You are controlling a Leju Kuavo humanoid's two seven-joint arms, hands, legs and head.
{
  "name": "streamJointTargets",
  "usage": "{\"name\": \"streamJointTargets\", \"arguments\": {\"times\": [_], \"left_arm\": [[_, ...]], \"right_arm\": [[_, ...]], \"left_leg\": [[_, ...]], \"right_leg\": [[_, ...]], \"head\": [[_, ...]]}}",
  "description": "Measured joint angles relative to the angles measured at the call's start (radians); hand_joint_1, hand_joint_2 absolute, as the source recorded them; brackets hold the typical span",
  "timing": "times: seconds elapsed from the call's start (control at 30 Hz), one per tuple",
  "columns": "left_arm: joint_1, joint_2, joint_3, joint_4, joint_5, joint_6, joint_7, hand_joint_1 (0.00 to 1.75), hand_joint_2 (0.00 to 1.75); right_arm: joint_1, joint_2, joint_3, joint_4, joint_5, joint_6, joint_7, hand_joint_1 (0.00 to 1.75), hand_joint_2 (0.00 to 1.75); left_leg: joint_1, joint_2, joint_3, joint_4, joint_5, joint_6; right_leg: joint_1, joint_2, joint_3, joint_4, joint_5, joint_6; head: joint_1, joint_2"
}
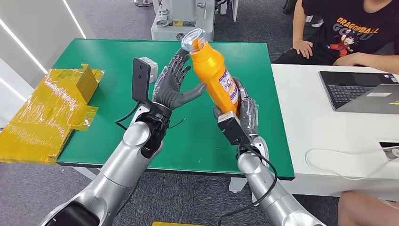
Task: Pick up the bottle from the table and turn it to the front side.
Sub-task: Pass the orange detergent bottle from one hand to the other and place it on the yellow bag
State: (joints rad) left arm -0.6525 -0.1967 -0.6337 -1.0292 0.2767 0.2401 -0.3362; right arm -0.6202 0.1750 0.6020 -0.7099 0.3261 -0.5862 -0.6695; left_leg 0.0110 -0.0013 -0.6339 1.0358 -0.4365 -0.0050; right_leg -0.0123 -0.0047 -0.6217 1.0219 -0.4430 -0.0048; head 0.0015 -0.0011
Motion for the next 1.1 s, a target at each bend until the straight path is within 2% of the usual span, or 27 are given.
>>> {"name": "streamJointTargets", "arguments": {"times": [0.37, 0.73, 1.1], "left_arm": [[0.0, -0.044, 0.0, 0.0, -0.001, -0.003, 0.006, 0.0, 1.75], [0.001, -0.054, 0.0, 0.01, -0.033, -0.026, 0.032, 0.0, 1.75], [-0.005, -0.05, 0.011, 0.016, -0.056, -0.045, 0.039, 0.0, 1.75]], "right_arm": [[-0.02, 0.035, 0.001, 0.073, -0.003, 0.037, -0.013, 1.75, 1.75], [-0.058, 0.037, 0.003, 0.118, 0.048, 0.066, -0.011, 1.75, 1.75], [-0.099, 0.037, 0.012, 0.121, 0.09, 0.149, 0.0, 1.75, 1.75]], "left_leg": [[0.0, 0.0, 0.0, 0.0, 0.0, 0.0], [0.0, 0.0, 0.0, 0.0, 0.0, 0.0], [0.0, 0.0, 0.0, 0.0, 0.0, 0.0]], "right_leg": [[0.0, 0.0, 0.0, 0.0, 0.0, 0.0], [0.0, 0.0, 0.0, 0.0, 0.0, 0.0], [0.0, 0.0, 0.0, 0.0, 0.0, 0.0]], "head": [[0.0, 0.0], [0.0, 0.0], [0.0, 0.0]]}}
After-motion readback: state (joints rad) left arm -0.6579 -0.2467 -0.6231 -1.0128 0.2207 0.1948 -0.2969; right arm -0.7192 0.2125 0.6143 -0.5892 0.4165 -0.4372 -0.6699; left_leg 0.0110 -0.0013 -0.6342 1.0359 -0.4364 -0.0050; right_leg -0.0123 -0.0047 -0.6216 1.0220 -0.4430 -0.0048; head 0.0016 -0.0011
